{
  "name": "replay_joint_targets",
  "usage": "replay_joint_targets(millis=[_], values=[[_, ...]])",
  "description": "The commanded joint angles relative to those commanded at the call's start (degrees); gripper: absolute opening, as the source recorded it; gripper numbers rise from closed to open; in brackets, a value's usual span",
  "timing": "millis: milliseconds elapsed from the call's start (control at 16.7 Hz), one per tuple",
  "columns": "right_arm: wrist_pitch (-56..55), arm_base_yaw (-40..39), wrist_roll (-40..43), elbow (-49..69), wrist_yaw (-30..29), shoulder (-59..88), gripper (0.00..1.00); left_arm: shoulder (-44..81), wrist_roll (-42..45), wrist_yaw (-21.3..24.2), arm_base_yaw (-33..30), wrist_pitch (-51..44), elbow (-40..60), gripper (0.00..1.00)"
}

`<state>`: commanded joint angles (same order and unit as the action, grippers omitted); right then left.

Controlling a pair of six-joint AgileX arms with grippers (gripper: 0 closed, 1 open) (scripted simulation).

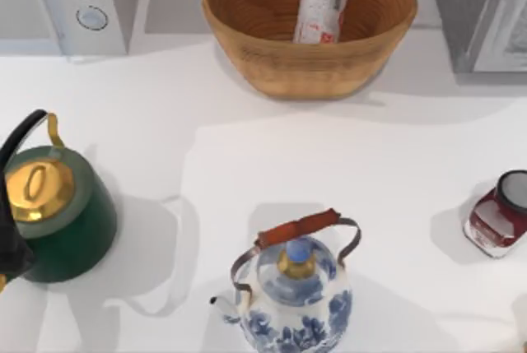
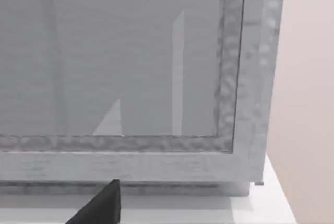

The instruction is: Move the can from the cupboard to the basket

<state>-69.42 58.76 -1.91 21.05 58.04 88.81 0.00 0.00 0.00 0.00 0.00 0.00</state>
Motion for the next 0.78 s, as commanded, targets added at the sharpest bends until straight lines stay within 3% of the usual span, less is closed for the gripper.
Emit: replay_joint_targets(millis=[420,780], values=[[2.06,0.1,0.04,1.71,-0.09,-0.14,1.0,0.0,0.0,0.0,0.0,0.0,0.0,1.0],[21.37,1.55,-0.03,19.41,0.89,-1.2,1.0,0.0,0.0,0.0,0.0,0.0,0.0,1.0]])
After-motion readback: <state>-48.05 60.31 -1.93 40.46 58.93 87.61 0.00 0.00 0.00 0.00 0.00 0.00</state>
